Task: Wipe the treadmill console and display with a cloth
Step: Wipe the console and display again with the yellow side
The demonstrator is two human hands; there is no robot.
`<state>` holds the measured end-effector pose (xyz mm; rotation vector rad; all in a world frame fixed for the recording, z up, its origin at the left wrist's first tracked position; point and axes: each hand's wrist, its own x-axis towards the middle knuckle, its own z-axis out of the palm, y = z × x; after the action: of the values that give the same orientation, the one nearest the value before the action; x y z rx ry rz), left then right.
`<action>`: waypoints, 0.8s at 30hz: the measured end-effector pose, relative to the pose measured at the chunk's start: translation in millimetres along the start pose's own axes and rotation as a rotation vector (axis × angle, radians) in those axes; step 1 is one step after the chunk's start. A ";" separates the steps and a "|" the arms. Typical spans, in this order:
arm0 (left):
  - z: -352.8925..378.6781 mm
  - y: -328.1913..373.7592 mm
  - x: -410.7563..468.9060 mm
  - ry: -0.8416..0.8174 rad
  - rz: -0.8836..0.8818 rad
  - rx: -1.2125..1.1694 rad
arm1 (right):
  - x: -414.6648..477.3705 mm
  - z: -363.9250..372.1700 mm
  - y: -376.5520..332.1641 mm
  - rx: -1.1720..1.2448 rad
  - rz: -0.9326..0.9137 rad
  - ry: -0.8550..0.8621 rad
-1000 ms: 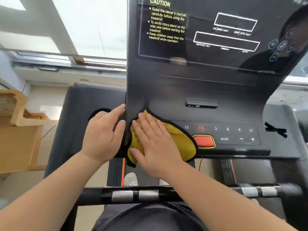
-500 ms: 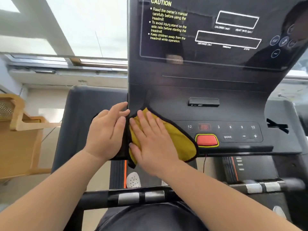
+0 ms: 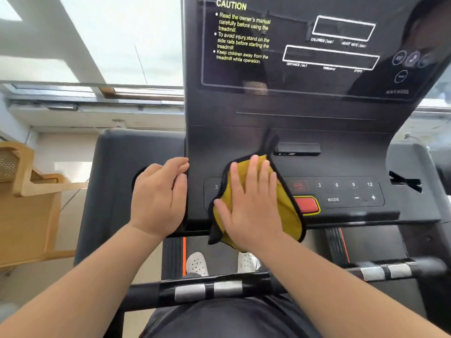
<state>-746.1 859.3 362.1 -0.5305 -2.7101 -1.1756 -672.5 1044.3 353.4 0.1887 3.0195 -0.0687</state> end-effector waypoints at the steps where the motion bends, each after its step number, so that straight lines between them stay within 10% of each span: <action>1: -1.4 0.3 0.5 -0.008 -0.006 0.002 | -1.1 1.0 -13.6 0.015 -0.107 -0.009; 6: 1.8 10.5 6.4 -0.023 0.065 0.142 | -11.4 9.4 -23.9 0.034 -0.432 0.001; 20: 46.6 45.7 8.7 -0.135 0.259 0.331 | -43.9 -8.0 179.8 0.087 0.393 -0.044; 24: 47.7 55.6 7.6 -0.124 0.226 0.376 | -27.6 -11.4 168.8 0.066 0.355 -0.032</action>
<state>-732.0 931.2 369.2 -0.8431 -2.7801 -0.5766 -625.2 1208.9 361.6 0.7158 2.9019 -0.1374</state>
